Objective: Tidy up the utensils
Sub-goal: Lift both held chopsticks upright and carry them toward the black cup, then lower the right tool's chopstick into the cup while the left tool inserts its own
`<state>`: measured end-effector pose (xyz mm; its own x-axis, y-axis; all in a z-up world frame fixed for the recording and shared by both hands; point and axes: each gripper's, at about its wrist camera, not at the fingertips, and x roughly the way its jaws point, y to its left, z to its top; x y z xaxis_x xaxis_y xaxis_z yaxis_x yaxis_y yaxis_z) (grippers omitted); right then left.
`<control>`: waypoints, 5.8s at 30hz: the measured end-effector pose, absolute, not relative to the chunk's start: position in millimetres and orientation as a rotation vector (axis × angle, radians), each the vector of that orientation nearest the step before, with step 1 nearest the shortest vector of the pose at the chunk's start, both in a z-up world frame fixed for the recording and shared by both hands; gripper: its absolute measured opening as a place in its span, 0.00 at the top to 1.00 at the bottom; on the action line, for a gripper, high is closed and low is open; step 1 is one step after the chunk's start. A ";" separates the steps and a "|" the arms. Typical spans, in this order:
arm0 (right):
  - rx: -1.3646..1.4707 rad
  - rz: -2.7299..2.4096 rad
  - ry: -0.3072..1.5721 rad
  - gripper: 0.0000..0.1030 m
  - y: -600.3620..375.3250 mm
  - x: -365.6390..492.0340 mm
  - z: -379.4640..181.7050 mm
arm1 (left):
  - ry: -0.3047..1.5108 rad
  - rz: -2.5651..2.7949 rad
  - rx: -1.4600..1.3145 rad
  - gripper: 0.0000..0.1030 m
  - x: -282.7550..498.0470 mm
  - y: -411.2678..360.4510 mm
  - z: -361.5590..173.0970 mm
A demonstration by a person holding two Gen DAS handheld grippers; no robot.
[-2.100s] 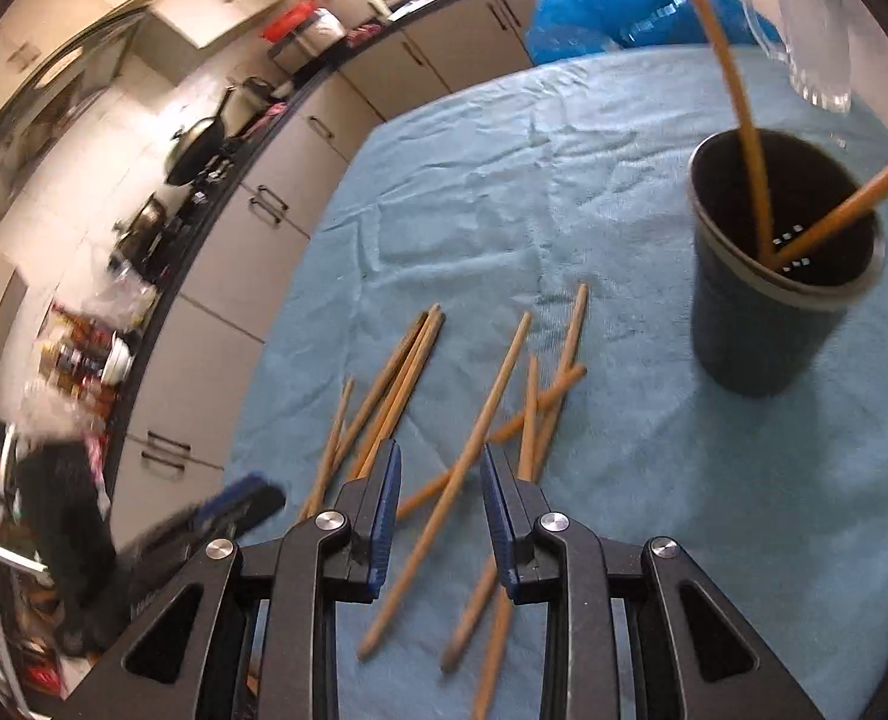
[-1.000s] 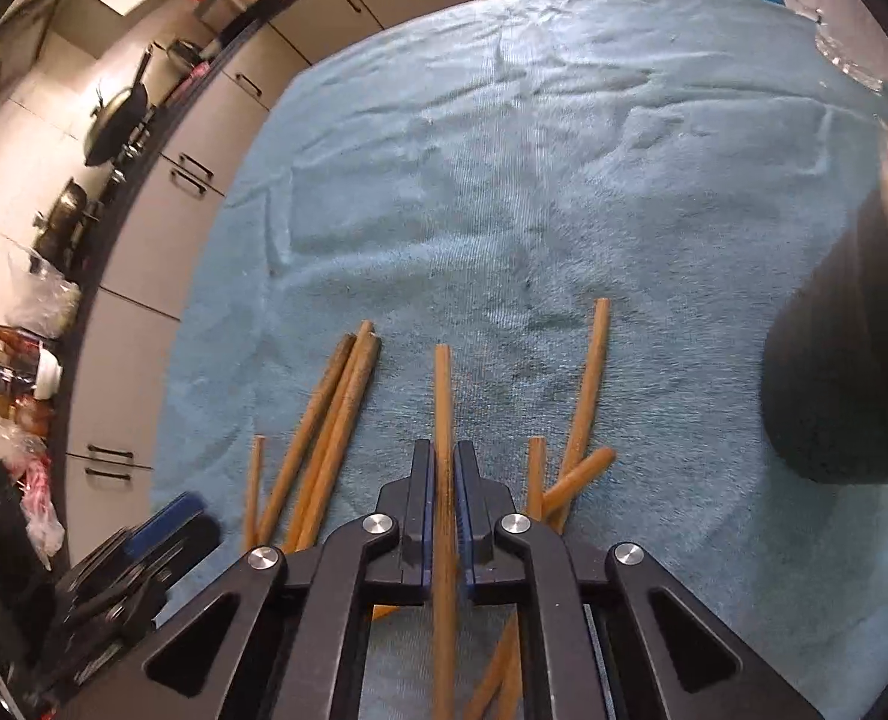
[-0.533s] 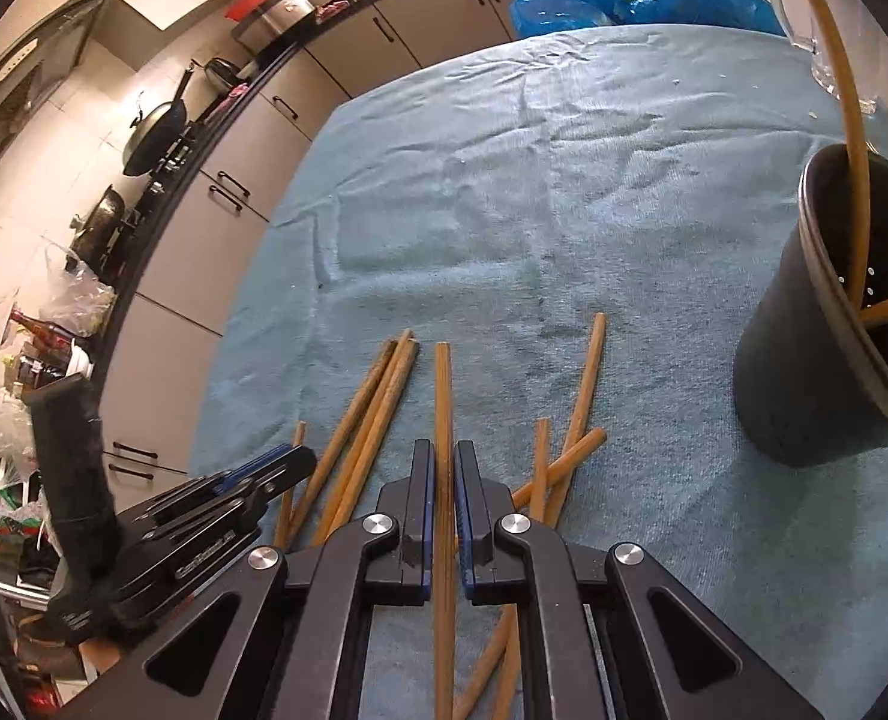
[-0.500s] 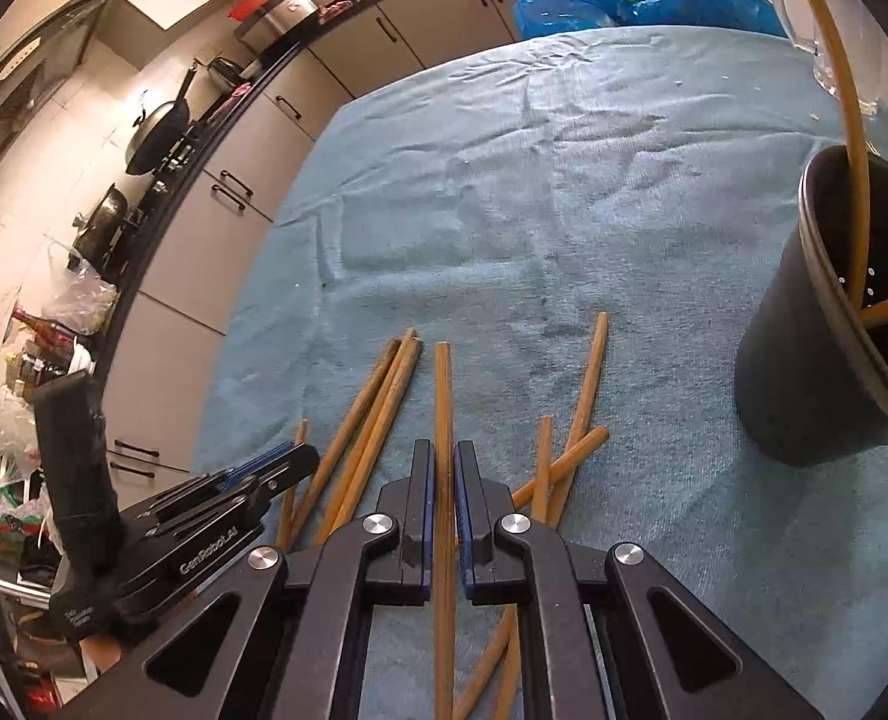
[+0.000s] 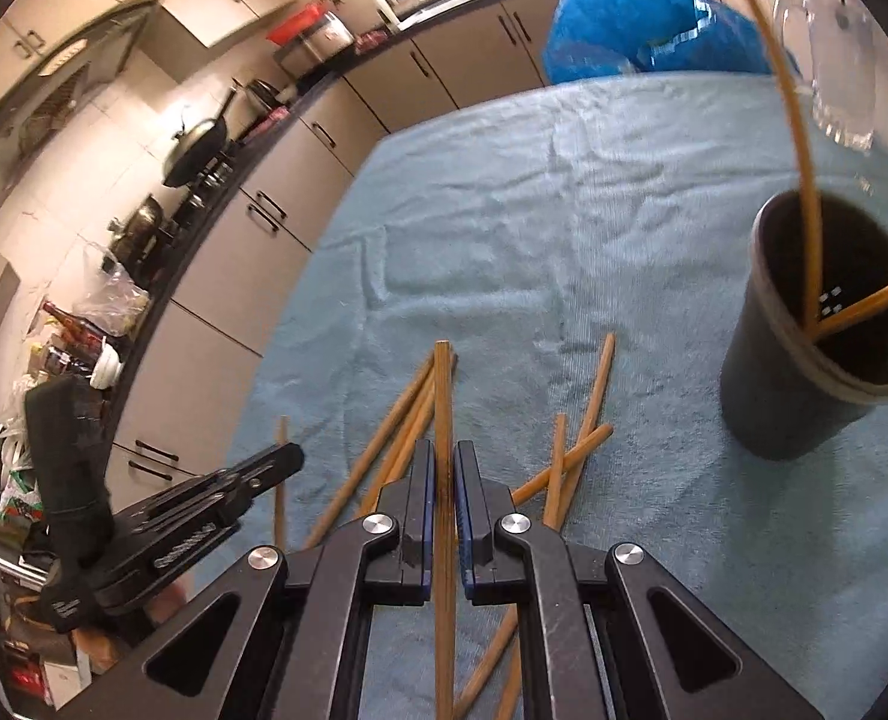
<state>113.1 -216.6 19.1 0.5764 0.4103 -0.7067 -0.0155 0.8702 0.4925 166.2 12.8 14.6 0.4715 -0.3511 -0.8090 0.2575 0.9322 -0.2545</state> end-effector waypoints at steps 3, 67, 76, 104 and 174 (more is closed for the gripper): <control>0.440 0.275 0.878 0.93 -216.6 99.1 33.6 | 0.928 -0.401 -0.096 0.95 144.7 8.3 44.4; 0.261 0.301 0.493 0.93 -217.6 -1.8 96.3 | 0.654 -0.413 0.039 0.95 67.8 -28.6 125.6; 0.270 0.288 0.475 0.93 -221.9 -10.0 102.8 | 0.647 -0.412 0.050 0.95 63.7 -32.3 129.0; 0.380 0.141 0.316 0.93 -304.7 -62.8 136.4 | 0.616 -0.490 0.072 0.95 48.2 -66.7 169.0; 0.282 -0.131 0.425 0.93 -371.4 91.1 109.2 | 0.781 -0.594 0.038 0.95 196.8 -219.6 141.0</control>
<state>91.1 -371.4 109.2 0.9033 -0.0666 -0.4239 0.1839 0.9527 0.2421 196.8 -219.6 141.0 0.5559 -0.4891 -0.6721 0.5163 0.8369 -0.1821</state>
